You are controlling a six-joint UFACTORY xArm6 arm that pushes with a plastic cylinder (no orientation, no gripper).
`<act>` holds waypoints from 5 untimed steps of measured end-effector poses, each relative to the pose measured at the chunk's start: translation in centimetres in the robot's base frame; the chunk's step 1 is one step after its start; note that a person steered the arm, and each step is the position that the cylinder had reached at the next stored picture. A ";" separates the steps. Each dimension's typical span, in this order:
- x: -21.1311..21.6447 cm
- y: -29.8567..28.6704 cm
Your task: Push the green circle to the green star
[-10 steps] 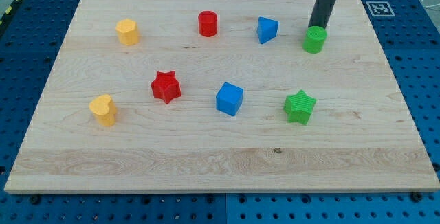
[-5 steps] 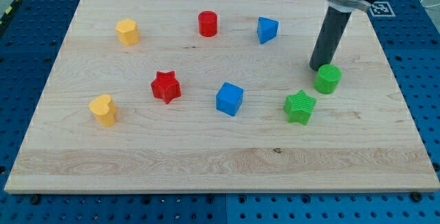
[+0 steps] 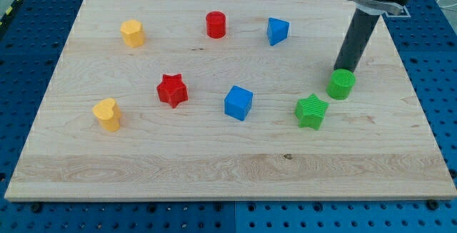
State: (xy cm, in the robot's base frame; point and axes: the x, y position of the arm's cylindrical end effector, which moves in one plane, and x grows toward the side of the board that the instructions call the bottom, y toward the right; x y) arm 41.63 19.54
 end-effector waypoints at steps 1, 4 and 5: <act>0.0 0.3; 2.8 -2.3; 3.1 -3.4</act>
